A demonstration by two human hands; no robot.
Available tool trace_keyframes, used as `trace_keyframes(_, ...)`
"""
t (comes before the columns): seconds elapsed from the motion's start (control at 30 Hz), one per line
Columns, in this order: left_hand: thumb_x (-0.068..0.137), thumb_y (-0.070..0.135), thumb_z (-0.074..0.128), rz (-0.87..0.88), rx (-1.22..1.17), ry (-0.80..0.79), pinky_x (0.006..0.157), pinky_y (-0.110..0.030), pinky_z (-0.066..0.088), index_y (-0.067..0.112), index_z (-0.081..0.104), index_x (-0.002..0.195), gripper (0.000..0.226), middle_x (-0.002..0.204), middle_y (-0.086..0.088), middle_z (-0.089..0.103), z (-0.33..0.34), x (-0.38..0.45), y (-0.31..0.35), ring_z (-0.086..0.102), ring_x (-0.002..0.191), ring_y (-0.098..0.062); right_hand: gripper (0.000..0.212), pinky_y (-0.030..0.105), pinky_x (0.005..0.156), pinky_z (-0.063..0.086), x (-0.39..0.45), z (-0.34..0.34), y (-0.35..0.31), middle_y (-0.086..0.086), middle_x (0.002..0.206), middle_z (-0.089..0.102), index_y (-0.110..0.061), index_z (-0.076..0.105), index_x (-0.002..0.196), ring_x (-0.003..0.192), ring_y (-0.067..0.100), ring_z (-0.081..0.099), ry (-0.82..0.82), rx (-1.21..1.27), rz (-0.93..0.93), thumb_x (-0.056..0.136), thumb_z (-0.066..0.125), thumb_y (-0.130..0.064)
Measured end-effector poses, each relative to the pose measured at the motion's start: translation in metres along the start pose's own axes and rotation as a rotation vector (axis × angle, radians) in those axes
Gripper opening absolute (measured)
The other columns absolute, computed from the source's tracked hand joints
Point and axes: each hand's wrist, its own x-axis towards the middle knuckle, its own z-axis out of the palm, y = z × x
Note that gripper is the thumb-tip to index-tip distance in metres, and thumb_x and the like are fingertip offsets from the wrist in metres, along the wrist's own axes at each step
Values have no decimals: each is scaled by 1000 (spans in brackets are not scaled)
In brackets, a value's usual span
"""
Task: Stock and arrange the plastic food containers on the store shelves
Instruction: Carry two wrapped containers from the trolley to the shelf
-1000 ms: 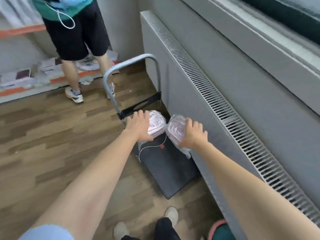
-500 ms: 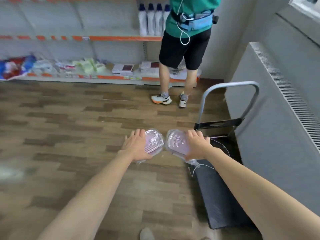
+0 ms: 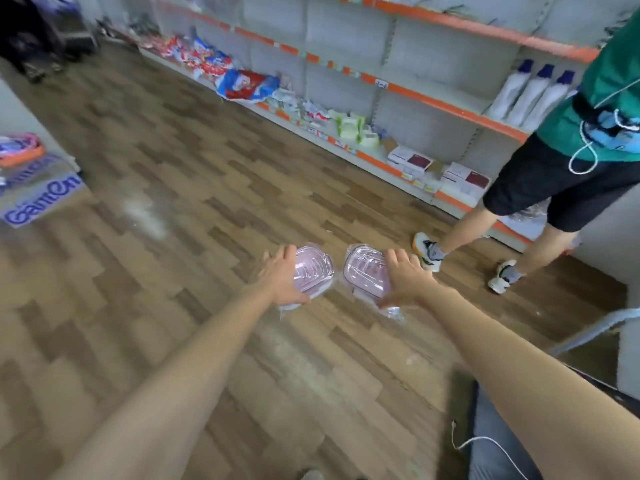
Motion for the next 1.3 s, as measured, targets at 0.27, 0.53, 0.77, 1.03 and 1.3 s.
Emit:
trace_keyframes(0.27, 67, 45, 80, -287, -6, 109, 99, -34, 29, 3, 30, 130, 91, 132, -14, 36, -56, -2, -107, 33, 122, -29, 78, 45, 88, 39, 97, -37, -106, 6, 122, 36, -13, 31, 123, 113, 27, 37, 30, -57, -262, 63, 76, -36)
trace_keyframes(0.53, 65, 60, 73, -432, 175, 121, 96, -39, 37, 13, 28, 134, 95, 130, -8, 36, -101, 60, -186, 37, 119, -29, 81, 41, 83, 38, 223, -61, -179, 5, 121, 30, -14, 31, 124, 111, 28, 36, 72, -102, -400, 62, 78, -35)
trace_keyframes(0.77, 64, 58, 73, -484, 192, 173, 90, -38, 36, 14, 29, 131, 91, 130, -7, 38, -182, 160, -233, 38, 117, -28, 85, 38, 80, 34, 340, -118, -215, 4, 123, 29, -16, 28, 131, 110, 27, 36, 108, -18, -446, 63, 77, -33)
trace_keyframes(1.03, 64, 56, 73, -451, 208, 195, 81, -34, 33, 15, 33, 126, 84, 122, -5, 39, -235, 250, -280, 40, 111, -27, 86, 41, 84, 34, 447, -172, -251, 4, 125, 30, -18, 27, 131, 112, 27, 36, 124, -9, -452, 63, 76, -32)
trace_keyframes(1.3, 64, 55, 74, -439, 177, 161, 91, -39, 36, 14, 30, 130, 90, 128, -7, 37, -262, 359, -369, 38, 118, -28, 89, 38, 81, 32, 563, -189, -304, 3, 124, 30, -19, 26, 135, 112, 26, 36, 100, -66, -444, 63, 76, -33)
